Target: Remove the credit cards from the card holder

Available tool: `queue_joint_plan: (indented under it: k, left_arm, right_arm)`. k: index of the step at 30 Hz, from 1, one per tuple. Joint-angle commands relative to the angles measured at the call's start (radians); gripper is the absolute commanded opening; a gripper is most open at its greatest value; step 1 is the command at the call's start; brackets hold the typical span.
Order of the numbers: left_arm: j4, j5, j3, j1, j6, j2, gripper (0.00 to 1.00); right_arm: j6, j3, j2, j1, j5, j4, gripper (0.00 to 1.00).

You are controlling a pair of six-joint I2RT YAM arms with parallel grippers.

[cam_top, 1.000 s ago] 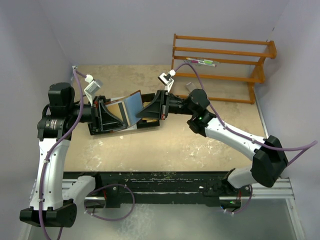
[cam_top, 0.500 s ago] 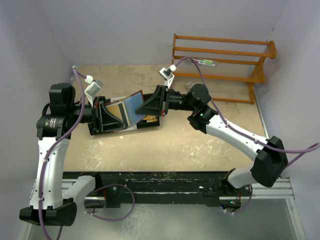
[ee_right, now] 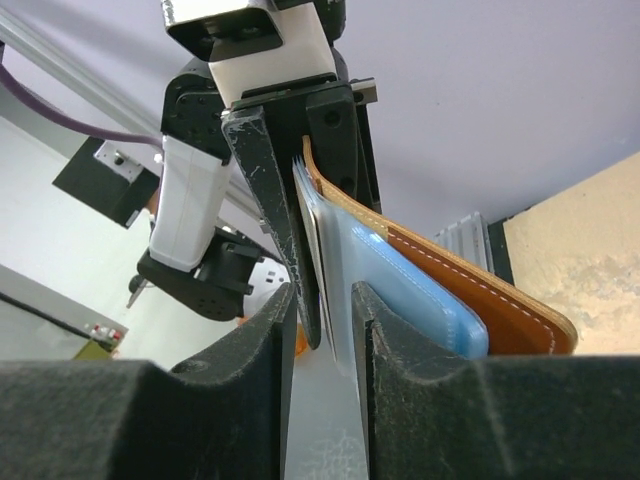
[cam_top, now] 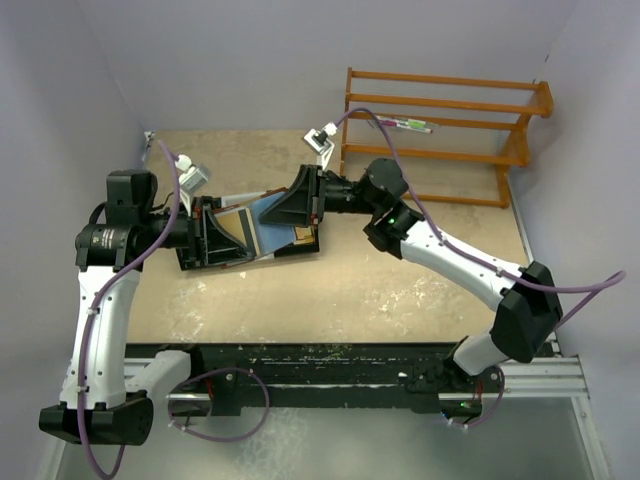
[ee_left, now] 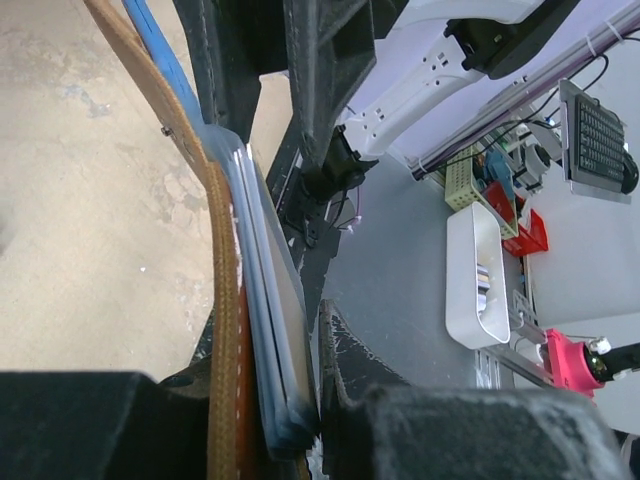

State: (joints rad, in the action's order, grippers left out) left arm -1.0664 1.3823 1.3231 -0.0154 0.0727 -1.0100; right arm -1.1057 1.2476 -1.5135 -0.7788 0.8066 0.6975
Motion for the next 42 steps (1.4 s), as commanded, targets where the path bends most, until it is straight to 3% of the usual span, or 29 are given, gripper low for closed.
queue_joint_plan:
  k: [1,9,22,30,42]
  left_arm:
    - [0.005,0.041,0.050,-0.008,0.039,0.008,0.22]
    - [0.002,0.027,0.050,-0.008,0.037,0.004,0.22]
    - [0.000,0.025,0.057,-0.008,0.036,-0.005,0.23]
    - [0.002,0.017,0.065,-0.008,0.042,0.000,0.28]
    - [-0.021,0.042,0.092,-0.008,0.087,0.011,0.32]
  right_arm:
    - [0.027,0.053,-0.013,-0.019,0.016,-0.001,0.33]
    - [0.076,0.085,-0.027,-0.060,0.026,-0.062,0.38]
    - [0.046,0.038,-0.046,-0.103,0.055,0.023,0.33]
    - [0.095,0.058,-0.062,-0.119,-0.018,-0.125,0.37]
    - [0.179,0.085,-0.059,-0.123,-0.128,-0.296,0.35]
